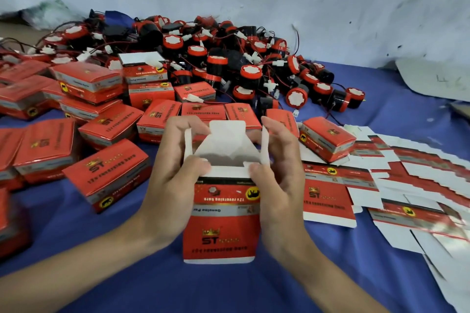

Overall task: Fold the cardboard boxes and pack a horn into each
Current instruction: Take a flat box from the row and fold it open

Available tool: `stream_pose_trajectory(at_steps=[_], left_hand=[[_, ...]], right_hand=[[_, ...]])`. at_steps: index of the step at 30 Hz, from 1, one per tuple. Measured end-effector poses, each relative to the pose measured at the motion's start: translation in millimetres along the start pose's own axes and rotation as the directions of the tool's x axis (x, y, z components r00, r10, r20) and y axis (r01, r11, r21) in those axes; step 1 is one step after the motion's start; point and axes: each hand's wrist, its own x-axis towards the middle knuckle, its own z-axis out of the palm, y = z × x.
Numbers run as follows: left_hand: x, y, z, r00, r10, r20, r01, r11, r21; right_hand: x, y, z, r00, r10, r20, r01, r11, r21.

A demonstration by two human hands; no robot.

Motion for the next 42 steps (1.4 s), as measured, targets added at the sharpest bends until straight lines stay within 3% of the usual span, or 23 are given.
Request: stream_pose_trajectory(at_steps=[2,9,15,18,25,32,36,40,42], left_hand=[[0.0,-0.1,0.4,0.999,0.037,0.013,-0.038,0.997,0.061],[2.7,3.8,1.8,0.994,-0.085,0.062,0.085,0.996,0.013],[6.4,4.3,-3.3,0.961,-0.265,0.077,0.266,0.964,-0.01],[7.3,3.2,-5.6,0.939,-0.328,0.105,0.331,0.944,-0.011],[-0.2,4.2,-3.2,0.94,-0.212,0.265,0.222,0.975,-0.009],[-5.7,0.1,0.5,0.975,-0.195,0.103,0.205,0.974,-0.097],[-13.7,5.2,1.9,0.987,-0.097,0.131,0.1,0.995,-0.021],[-0.1,1.3,0.6,0.981,-0.139,0.134,0.124,0.986,0.112],[10.8,-4.1,1.3,0.963,-0.241,0.122,0.223,0.964,0.141]], right_hand=[[-2.3,-0.1,1.7,0.998,-0.061,-0.024,0.061,0.998,-0.016],[-7.3,1.1,3.0,0.99,-0.134,-0.041,0.129,0.986,-0.102],[-0.9,6.0,2.1,0.987,0.153,-0.049,-0.155,0.986,-0.054],[4.1,7.0,2.5,0.976,0.217,-0.032,-0.219,0.971,-0.095],[8.8,-1.6,-1.4,0.974,0.225,-0.005,-0.225,0.974,-0.026],[6.9,-2.6,-2.9,0.985,0.174,-0.017,-0.175,0.979,-0.103],[4.3,-5.5,-3.1,0.99,0.144,-0.011,-0.144,0.984,-0.101],[2.6,-5.4,-1.1,0.983,0.183,0.005,-0.182,0.979,-0.091],[3.7,-3.3,-0.1,0.984,0.178,0.009,-0.174,0.971,-0.165]])
